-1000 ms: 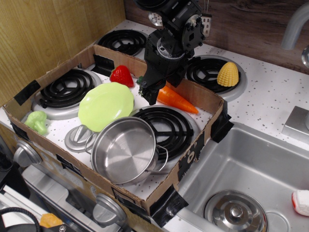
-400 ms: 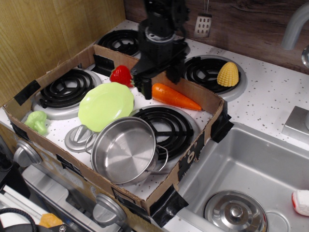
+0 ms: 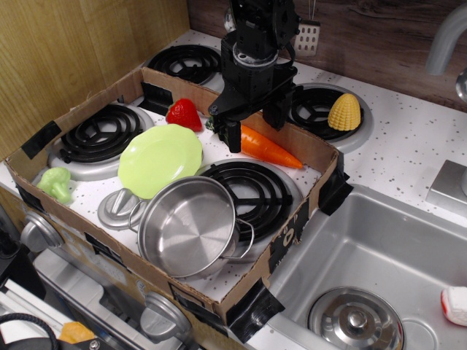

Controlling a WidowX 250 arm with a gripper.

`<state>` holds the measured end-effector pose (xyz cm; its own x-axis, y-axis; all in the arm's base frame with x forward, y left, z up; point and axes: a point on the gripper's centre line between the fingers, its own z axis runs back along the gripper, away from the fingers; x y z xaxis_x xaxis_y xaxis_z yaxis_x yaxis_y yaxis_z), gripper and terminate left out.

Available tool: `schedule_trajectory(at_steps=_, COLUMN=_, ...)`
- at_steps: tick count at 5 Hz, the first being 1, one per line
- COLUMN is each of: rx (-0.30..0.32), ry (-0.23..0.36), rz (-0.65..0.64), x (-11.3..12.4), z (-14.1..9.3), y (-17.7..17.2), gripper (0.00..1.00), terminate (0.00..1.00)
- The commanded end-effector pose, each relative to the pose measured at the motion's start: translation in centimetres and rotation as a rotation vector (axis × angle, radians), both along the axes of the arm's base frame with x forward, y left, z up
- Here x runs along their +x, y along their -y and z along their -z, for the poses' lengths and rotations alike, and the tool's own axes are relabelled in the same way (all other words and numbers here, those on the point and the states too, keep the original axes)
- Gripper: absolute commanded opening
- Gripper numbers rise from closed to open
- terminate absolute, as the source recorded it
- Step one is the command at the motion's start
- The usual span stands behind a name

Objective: Take carrot off plate

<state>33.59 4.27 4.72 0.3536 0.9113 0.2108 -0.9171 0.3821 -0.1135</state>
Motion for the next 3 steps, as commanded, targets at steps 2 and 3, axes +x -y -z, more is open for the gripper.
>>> schedule_trajectory(at_steps=2, rx=0.005, ry=0.071, rz=-0.005, x=1.55, z=-2.53, y=-1.39, gripper=1.0, terminate=0.0)
schedule_trajectory(at_steps=3, rx=0.005, ry=0.071, rz=-0.005, x=1.55, z=-2.53, y=-1.39, gripper=1.0, terminate=1.0)
